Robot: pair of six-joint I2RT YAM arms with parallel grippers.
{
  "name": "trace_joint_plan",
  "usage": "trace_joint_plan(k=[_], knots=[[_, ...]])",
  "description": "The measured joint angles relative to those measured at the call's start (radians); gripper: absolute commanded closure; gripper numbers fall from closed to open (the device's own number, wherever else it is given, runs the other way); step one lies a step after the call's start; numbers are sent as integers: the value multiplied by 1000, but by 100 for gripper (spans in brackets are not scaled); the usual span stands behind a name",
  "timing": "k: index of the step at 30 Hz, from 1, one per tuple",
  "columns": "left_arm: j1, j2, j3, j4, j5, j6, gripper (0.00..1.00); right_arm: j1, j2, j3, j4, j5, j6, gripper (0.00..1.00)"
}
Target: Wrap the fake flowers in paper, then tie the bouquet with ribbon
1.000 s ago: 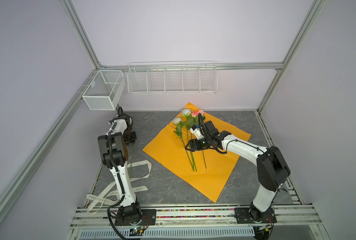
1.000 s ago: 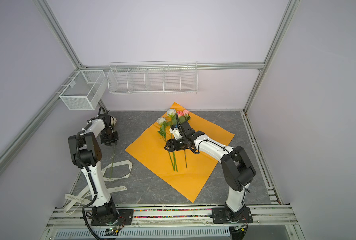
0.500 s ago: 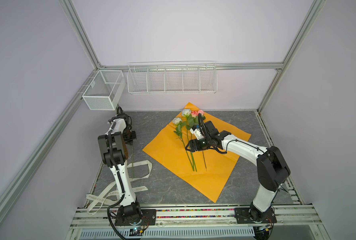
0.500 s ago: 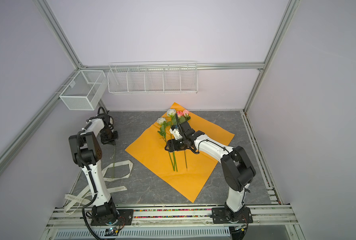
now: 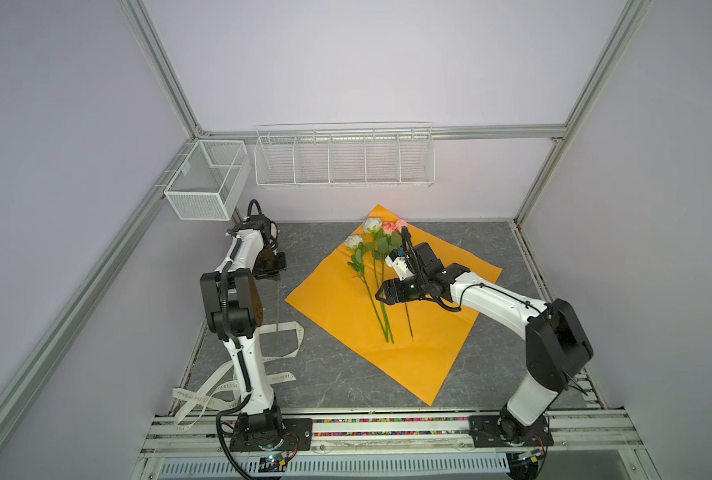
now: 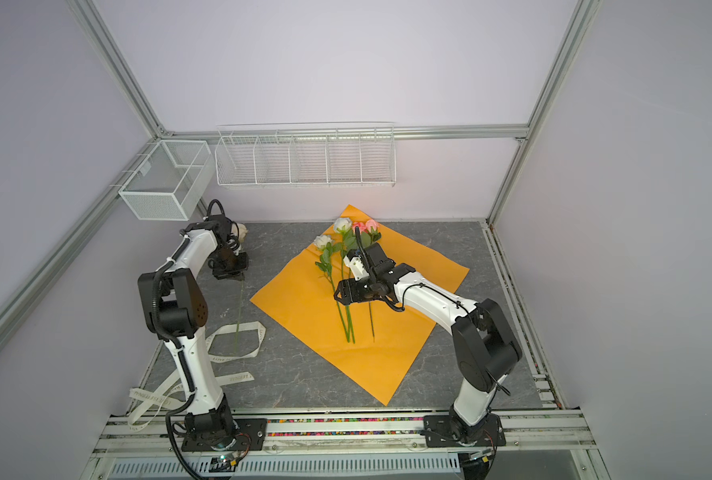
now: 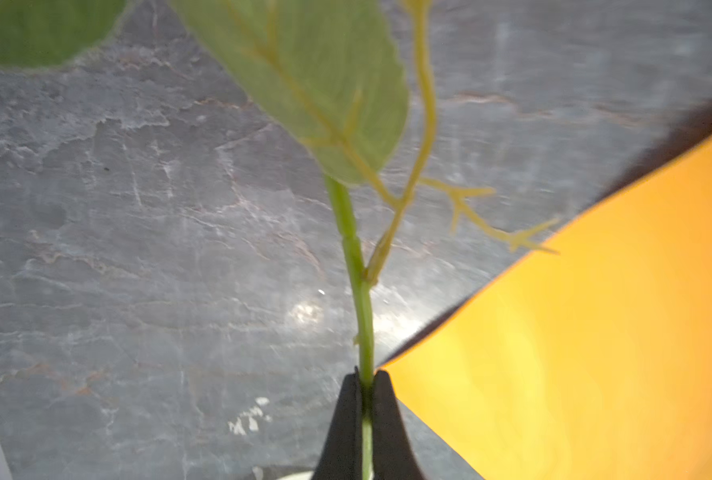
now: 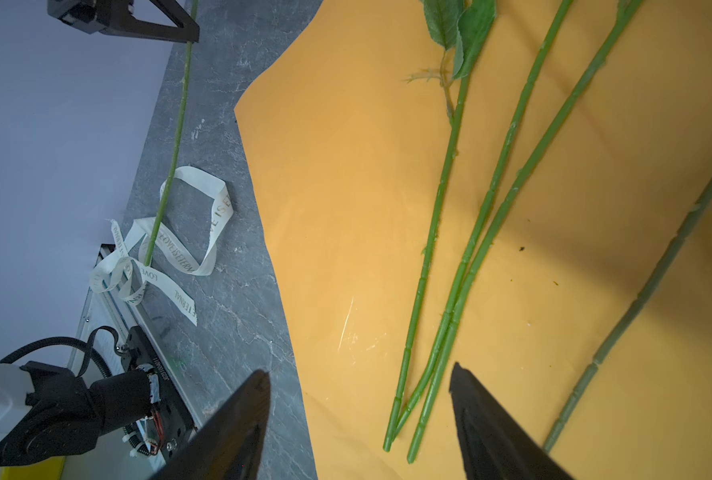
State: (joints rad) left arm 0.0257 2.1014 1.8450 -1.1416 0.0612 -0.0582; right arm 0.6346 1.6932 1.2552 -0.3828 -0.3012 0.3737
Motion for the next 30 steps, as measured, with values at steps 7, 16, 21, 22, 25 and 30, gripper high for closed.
trace_joint_plan(k=[7, 16, 21, 22, 25, 30], knots=[[-153, -117, -35, 19, 95, -89, 100, -116, -161, -140, -2, 82, 71, 27], [-468, -28, -11, 174, 256, -249, 100, -238, -284, -228, -82, 145, 74, 27], [-558, 135, 181, 228, 275, -335, 100, -246, -331, -252, -107, 148, 67, 27], [-567, 165, 218, 233, 277, -351, 100, -247, -331, -253, -108, 148, 67, 27], [-582, 256, 336, 241, 275, -398, 100, -248, -332, -263, -114, 148, 64, 27], [-588, 359, 433, 272, 278, -468, 100, -249, -332, -270, -125, 148, 56, 27]])
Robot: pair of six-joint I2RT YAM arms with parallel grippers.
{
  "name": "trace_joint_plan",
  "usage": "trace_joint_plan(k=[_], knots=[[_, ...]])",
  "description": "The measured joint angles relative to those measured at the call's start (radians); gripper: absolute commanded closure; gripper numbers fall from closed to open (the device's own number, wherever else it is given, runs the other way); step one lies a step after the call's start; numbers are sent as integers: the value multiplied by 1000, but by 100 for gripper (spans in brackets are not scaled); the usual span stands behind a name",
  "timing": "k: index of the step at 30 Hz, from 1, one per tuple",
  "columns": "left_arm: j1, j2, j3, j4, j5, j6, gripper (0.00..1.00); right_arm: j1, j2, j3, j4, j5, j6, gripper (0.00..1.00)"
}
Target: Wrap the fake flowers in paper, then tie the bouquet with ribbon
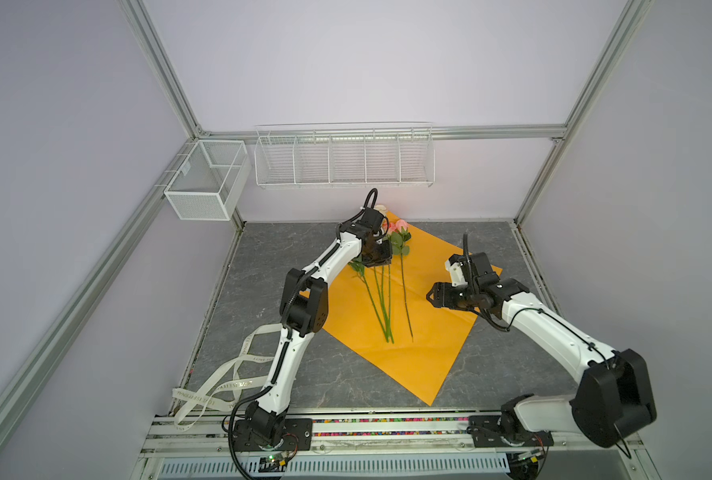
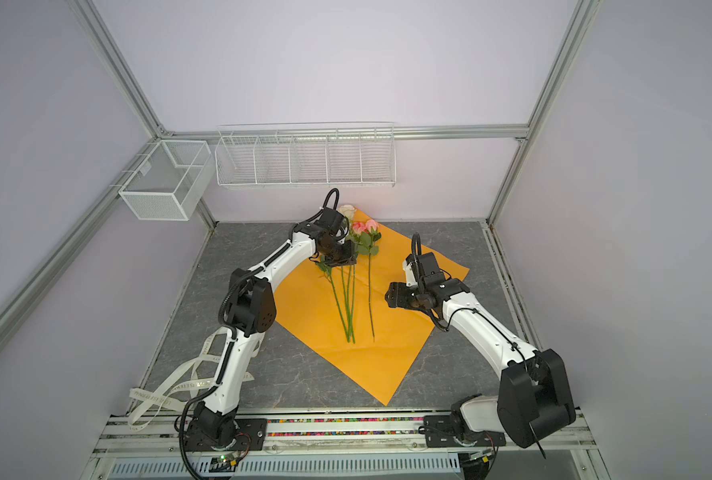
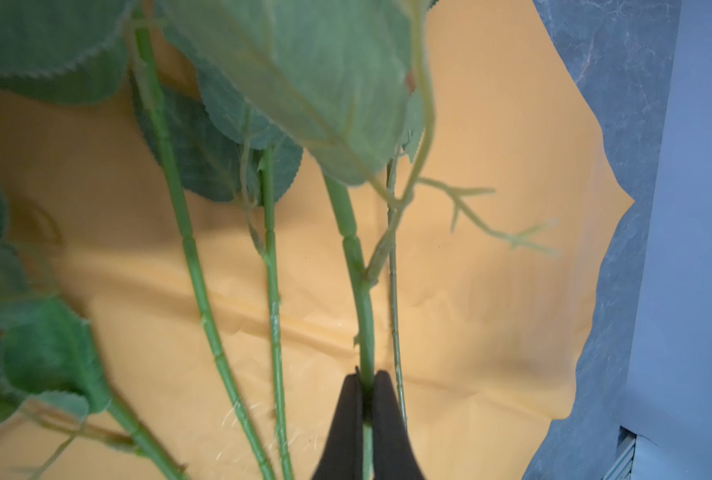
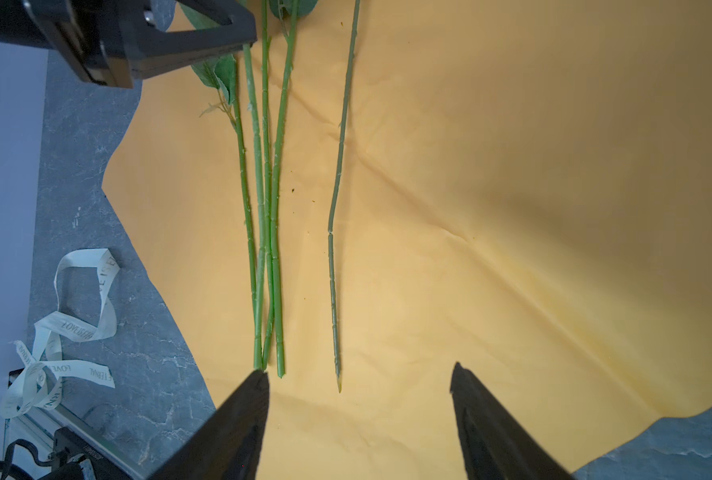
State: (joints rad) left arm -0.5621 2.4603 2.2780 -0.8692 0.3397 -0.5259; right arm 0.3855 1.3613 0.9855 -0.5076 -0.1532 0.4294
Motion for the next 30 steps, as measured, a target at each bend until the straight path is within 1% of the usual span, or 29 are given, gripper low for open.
trace_joint_plan(k=[4, 5, 6, 12, 16, 18, 20, 22, 26, 30], knots=[[-2, 55, 23, 19, 6, -39, 100, 0, -2, -8, -1, -2, -5, 27], [-3, 68, 31, 24, 6, -42, 96, 0, -4, -13, -1, -3, -7, 27], [-4, 78, 34, 26, 6, -43, 90, -1, -6, -19, -1, -5, -8, 27], [-15, 85, 43, 18, 8, -39, 74, -4, -8, -37, -3, -5, -12, 26], [-22, 67, 42, -6, 9, -32, 68, -4, -11, -37, -5, -4, -15, 26], [-24, 35, 19, -11, 8, -29, 68, -4, -21, -41, -7, -4, -15, 26], [-26, -37, -51, -1, 4, -25, 64, -4, -40, -47, -16, -4, -15, 25], [-27, -134, -153, 25, 0, -25, 60, -4, -69, -55, -21, -5, -15, 25], [-32, -395, -426, 144, -10, -40, 60, -4, -150, -98, -24, -27, -10, 25], [-35, -623, -700, 289, -29, -72, 60, -4, -211, -174, -43, -88, 27, 26]])
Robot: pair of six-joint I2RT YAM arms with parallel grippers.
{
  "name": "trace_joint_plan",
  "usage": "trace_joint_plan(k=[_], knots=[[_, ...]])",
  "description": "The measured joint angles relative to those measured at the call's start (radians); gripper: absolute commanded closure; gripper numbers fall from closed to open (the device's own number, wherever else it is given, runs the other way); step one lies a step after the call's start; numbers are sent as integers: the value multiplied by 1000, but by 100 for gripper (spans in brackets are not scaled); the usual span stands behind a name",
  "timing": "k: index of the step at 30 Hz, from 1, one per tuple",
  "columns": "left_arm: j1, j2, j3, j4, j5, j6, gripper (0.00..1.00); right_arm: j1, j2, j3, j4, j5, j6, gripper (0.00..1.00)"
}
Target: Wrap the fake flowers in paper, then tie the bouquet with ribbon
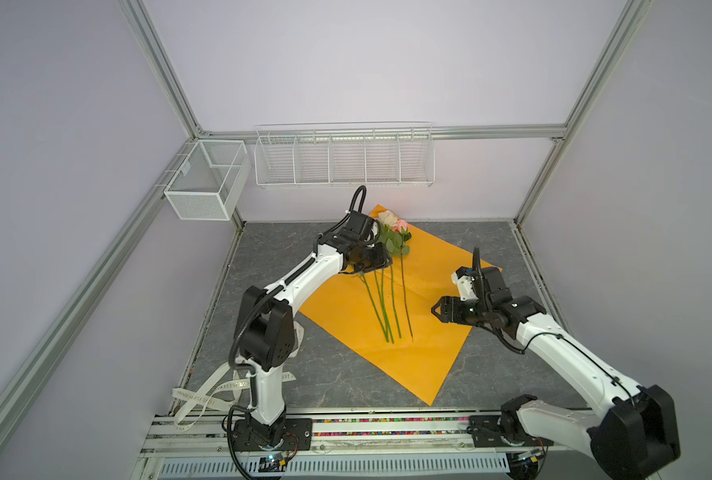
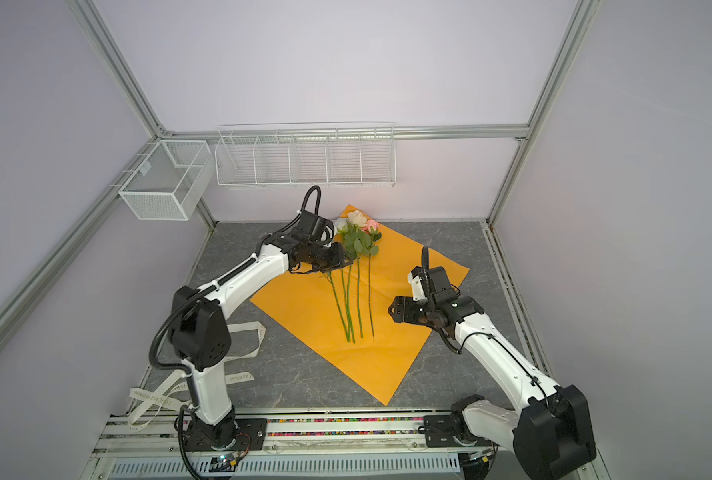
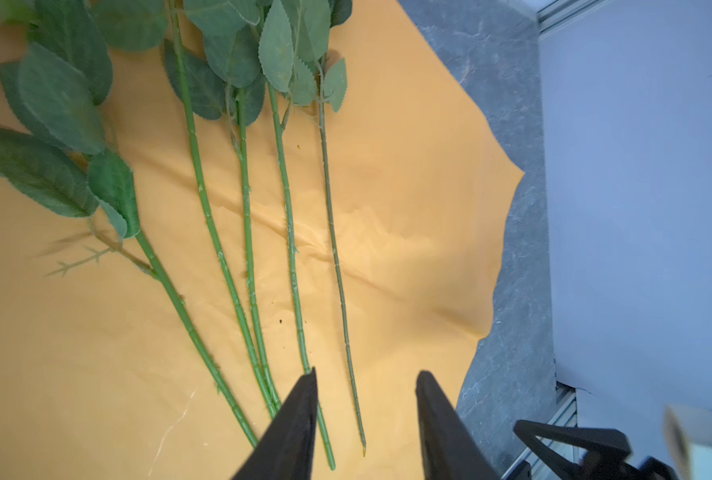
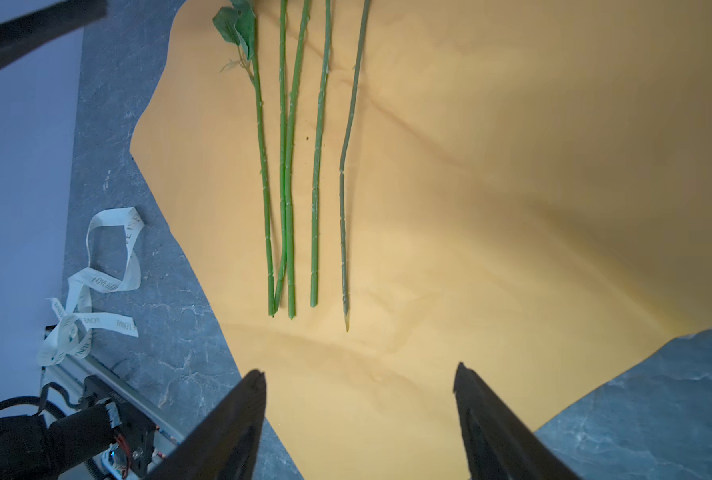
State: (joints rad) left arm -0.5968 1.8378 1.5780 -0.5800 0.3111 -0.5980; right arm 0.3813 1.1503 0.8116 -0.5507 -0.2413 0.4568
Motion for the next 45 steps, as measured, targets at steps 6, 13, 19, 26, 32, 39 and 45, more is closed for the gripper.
trace_joint_plan(k=[6, 13, 19, 26, 32, 39, 45], knots=[[-2, -198, -401, 156, -20, -69, 60, 48, -132, -182, -34, -72, 132, 26], [-7, -340, -641, 212, -55, -121, 60, 146, -319, -323, -99, -74, 344, 27], [-6, -443, -665, 212, -153, -119, 59, 188, -283, -368, -108, -120, 419, 26], [0, -520, -668, 156, -293, -124, 57, 251, -211, -404, -53, -149, 483, 24], [9, -525, -681, 125, -326, -127, 57, 256, -151, -423, 43, -177, 524, 23], [14, -526, -681, 95, -341, -127, 56, 256, 2, -373, 209, -210, 529, 22], [16, -538, -681, 77, -340, -127, 56, 257, 153, -261, 278, -181, 474, 21]])
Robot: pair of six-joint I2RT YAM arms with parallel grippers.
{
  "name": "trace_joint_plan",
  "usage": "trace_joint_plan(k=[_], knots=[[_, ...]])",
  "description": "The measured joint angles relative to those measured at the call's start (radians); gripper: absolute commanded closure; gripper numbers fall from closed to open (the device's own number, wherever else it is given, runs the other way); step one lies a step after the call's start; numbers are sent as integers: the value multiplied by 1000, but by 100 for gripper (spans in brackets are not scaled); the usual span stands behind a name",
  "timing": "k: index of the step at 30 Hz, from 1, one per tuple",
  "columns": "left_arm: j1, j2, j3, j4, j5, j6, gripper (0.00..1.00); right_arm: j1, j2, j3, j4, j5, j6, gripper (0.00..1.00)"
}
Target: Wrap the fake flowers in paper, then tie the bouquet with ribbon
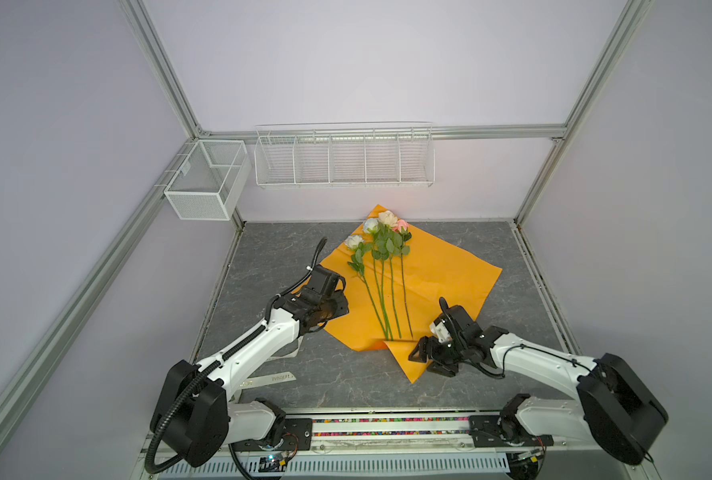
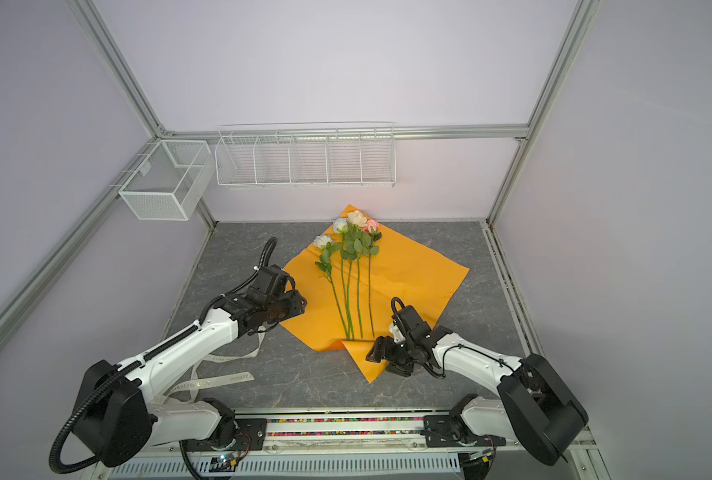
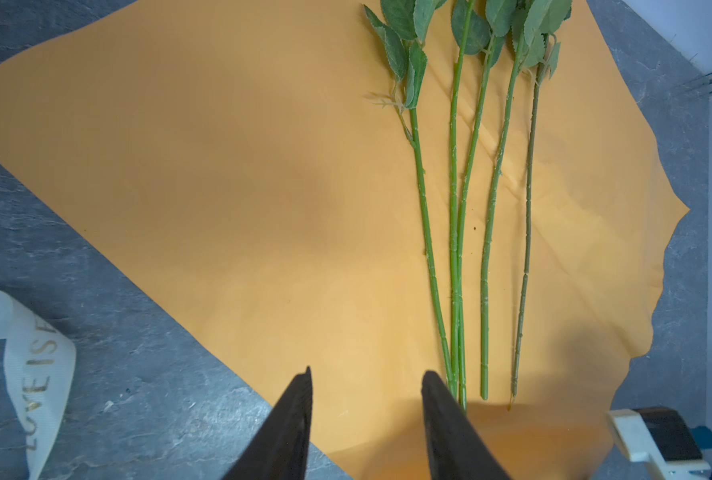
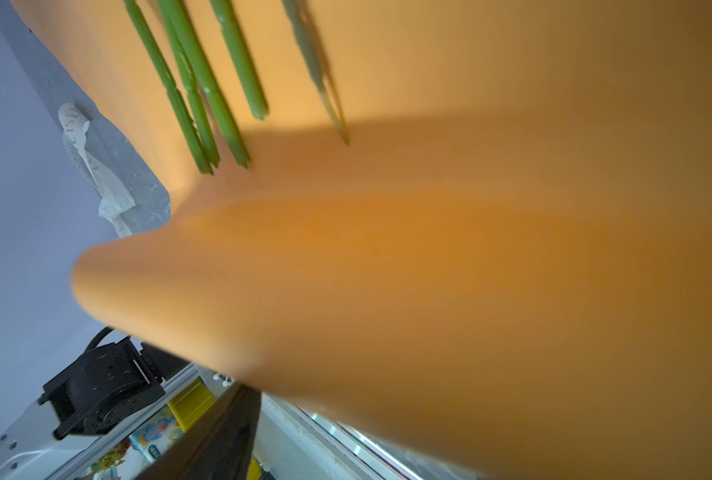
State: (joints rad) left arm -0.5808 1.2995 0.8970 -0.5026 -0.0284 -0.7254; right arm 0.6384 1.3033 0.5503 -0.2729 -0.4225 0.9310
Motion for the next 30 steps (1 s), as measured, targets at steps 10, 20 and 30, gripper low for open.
trace_joint_plan(k=[10, 20, 30], knots=[[-5, -11, -63, 143, 215, -21, 67, -43, 17, 122, 31, 41, -98, 19], [-190, 99, -77, 268, 370, -37, 79, -158, 68, 166, 37, 35, -158, 18], [-269, 292, -63, 312, 383, -53, 88, -170, 108, 175, 45, 5, -187, 23]])
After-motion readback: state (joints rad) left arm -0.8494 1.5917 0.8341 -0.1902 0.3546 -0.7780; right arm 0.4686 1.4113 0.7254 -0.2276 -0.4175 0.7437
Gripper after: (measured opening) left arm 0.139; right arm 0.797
